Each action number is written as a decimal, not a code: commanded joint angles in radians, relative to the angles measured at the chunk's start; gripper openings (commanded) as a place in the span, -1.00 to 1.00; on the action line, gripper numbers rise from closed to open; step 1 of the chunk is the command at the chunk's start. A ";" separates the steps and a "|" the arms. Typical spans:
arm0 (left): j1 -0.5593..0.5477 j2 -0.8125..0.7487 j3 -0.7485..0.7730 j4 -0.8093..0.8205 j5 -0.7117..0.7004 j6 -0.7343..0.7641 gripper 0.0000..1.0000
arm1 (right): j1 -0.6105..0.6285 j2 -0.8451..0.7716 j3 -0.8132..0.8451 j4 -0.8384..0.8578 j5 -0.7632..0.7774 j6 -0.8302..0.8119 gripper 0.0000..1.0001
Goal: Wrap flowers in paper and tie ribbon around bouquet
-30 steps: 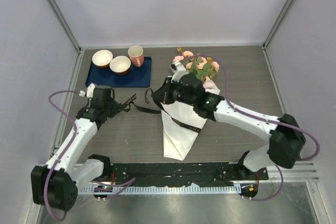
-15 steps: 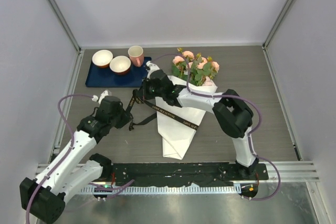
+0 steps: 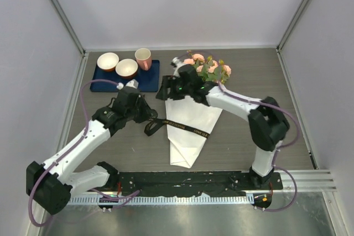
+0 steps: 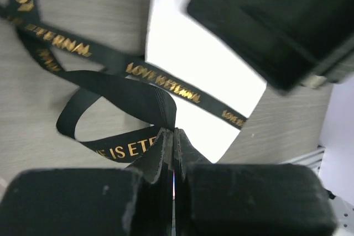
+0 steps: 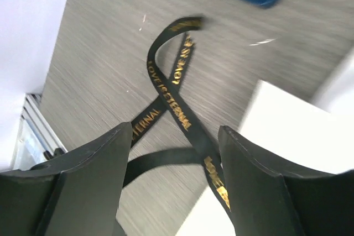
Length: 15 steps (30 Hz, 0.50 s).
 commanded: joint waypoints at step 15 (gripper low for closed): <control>-0.092 0.690 0.634 0.064 0.590 0.190 -1.00 | -0.050 -0.784 -0.626 -0.203 0.126 -0.256 0.39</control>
